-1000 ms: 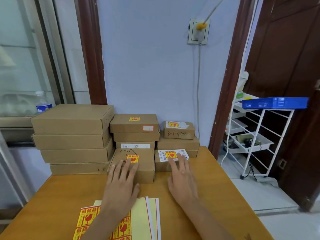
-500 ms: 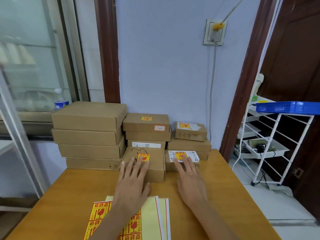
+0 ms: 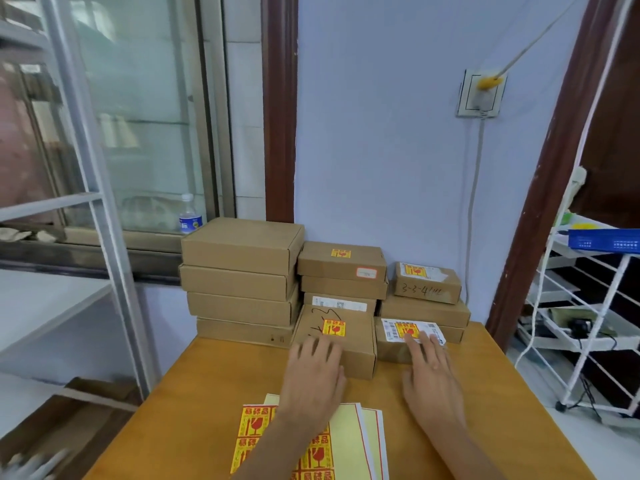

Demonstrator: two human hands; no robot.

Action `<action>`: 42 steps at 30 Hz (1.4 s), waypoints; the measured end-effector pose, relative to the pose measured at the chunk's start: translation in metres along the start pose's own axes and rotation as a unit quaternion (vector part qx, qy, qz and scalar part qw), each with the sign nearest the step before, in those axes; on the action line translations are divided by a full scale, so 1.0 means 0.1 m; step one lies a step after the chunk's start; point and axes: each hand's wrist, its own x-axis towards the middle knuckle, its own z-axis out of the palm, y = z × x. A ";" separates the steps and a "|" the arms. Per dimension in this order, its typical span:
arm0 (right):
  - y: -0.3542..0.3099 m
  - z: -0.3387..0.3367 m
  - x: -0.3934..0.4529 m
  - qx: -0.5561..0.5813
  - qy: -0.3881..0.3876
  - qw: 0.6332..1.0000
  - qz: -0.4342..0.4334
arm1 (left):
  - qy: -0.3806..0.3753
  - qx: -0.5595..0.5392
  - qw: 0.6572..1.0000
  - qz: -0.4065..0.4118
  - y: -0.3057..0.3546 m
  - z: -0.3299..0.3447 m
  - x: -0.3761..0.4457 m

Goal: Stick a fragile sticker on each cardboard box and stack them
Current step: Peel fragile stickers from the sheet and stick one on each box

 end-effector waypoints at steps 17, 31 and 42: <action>-0.72 -0.64 0.67 0.177 0.141 0.974 -0.031 | 0.179 -0.014 0.946 -0.270 -2.14 -1.43 0.61; -2.44 -0.85 1.03 0.315 0.006 0.937 -0.150 | 0.121 -0.362 0.842 -0.382 -2.40 -1.55 0.80; -2.02 -1.57 0.39 0.584 0.106 0.805 -0.005 | 0.235 -0.311 0.875 -0.288 -1.68 -2.21 0.17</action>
